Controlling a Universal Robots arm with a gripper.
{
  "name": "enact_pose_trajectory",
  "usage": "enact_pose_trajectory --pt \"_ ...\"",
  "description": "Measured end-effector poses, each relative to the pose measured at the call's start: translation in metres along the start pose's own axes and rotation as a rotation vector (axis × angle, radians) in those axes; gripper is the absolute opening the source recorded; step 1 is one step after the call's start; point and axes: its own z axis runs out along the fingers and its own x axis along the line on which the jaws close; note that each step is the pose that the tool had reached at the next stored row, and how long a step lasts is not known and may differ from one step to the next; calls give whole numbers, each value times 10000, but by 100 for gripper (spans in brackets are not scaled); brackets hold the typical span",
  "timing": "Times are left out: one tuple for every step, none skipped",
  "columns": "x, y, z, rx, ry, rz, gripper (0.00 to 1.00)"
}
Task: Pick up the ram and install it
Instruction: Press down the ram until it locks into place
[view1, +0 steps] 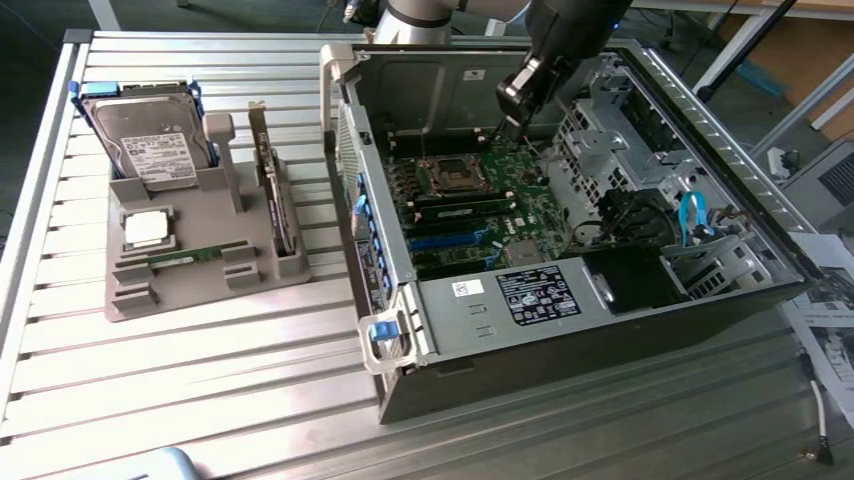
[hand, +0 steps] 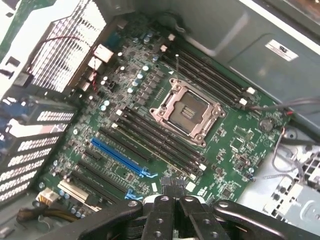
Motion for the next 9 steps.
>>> enact_pose_trajectory --pt "0 0 0 2 -4 146 10" --pt "0 0 0 3 -9 279 10" --pt "0 0 0 6 -14 445 10" --pt "0 0 0 8 -18 623 10" --pt "0 0 0 10 -25 819 10" --pt "0 0 0 12 -29 966 10" --pt "0 0 0 14 -34 1114 10" --pt "0 0 0 16 -38 1266 10" --pt "0 0 0 17 -42 1409 10"
